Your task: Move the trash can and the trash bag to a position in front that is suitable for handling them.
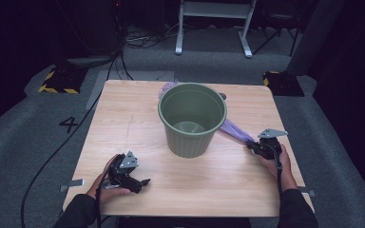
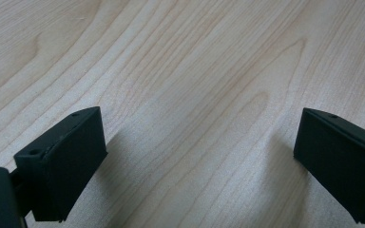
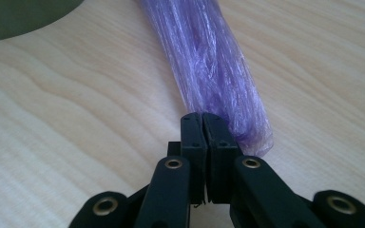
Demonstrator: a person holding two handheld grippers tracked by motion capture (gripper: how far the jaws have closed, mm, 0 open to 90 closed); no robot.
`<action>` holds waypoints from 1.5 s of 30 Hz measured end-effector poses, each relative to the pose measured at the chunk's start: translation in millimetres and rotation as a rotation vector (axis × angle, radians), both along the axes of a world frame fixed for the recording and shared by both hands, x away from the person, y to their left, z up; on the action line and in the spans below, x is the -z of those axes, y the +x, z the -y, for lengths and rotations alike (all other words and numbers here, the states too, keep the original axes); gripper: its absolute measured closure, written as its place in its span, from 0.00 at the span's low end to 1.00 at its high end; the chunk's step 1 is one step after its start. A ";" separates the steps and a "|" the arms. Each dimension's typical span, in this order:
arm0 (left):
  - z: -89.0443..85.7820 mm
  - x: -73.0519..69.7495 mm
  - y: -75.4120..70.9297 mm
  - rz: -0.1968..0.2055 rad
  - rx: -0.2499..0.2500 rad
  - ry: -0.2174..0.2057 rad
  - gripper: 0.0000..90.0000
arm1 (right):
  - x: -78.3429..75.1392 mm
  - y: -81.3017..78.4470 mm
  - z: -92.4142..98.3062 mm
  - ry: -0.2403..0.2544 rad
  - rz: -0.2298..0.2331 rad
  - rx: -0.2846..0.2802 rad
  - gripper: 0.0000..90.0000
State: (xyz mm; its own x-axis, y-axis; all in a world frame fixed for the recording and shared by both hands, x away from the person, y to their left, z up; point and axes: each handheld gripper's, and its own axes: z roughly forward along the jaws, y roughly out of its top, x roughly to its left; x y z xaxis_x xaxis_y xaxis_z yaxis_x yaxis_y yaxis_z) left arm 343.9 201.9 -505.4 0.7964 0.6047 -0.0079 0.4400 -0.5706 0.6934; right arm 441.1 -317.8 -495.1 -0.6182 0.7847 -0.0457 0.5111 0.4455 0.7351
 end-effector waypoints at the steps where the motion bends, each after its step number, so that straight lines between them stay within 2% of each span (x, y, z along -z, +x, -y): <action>1: 0.0 0.0 0.0 0.000 0.000 0.000 0.03 | 0.0 0.0 0.0 0.000 0.000 0.000 0.98; 8: 0.0 0.0 0.0 0.000 0.000 0.000 0.03 | 1.7 -20.5 -2.9 0.032 0.016 -0.033 0.98; 14: -0.1 0.0 0.0 0.000 0.001 0.000 0.03 | -3.0 -40.7 -12.2 0.042 0.033 -0.069 0.94; 20: -0.4 -0.1 -0.3 0.001 0.004 0.002 0.03 | -3.2 -53.3 -23.1 0.020 0.031 -0.088 0.88; 21: -0.4 -0.1 -0.3 0.002 0.004 0.001 0.03 | -3.6 -56.6 -27.0 0.015 0.025 -0.092 0.80; 22: -0.3 0.0 -0.5 0.000 0.004 0.000 0.03 | -3.6 -56.6 -27.0 0.015 0.025 -0.092 0.80; 23: -0.5 -0.1 -0.5 0.001 0.005 0.001 0.03 | -5.0 -59.5 -29.3 0.012 0.032 -0.096 0.70; 27: -0.7 -0.1 -0.9 0.000 0.007 0.001 0.03 | -9.8 -65.7 -31.6 0.000 0.042 -0.108 0.58; 28: -0.8 -0.1 -0.9 0.000 0.007 0.001 0.03 | -9.8 -65.7 -31.6 0.000 0.042 -0.108 0.58; 30: -0.8 -0.1 -0.9 0.000 0.007 0.001 0.03 | -14.2 -68.9 -29.8 0.012 0.060 -0.105 0.55; 31: -0.8 -0.1 -1.0 0.000 0.007 0.001 0.03 | -19.9 -71.7 -25.7 0.015 0.087 -0.092 0.53; 38: -0.8 -0.1 -1.0 0.000 0.007 0.001 0.03 | -31.0 -74.2 -8.4 0.017 0.140 -0.037 0.58; 42: -0.8 -0.1 -0.9 0.000 0.008 0.001 0.03 | -35.6 -71.3 7.9 0.051 0.184 0.042 0.69; 43: -0.8 -0.1 -0.9 0.000 0.007 0.001 0.03 | -35.3 -69.3 11.2 0.071 0.192 0.052 0.71; 45: -0.8 -0.1 -0.9 0.000 0.007 0.001 0.03 | -34.7 -67.8 12.5 0.079 0.194 0.062 0.74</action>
State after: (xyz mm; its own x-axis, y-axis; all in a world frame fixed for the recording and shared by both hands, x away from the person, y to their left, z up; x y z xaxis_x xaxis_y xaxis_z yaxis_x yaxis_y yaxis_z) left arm 343.0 202.7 -505.3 0.8009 0.5987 -0.0072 0.4357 -0.5745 0.6929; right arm 373.3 -330.2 -460.4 -0.5542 0.8269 -0.0957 0.3817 0.3545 0.8536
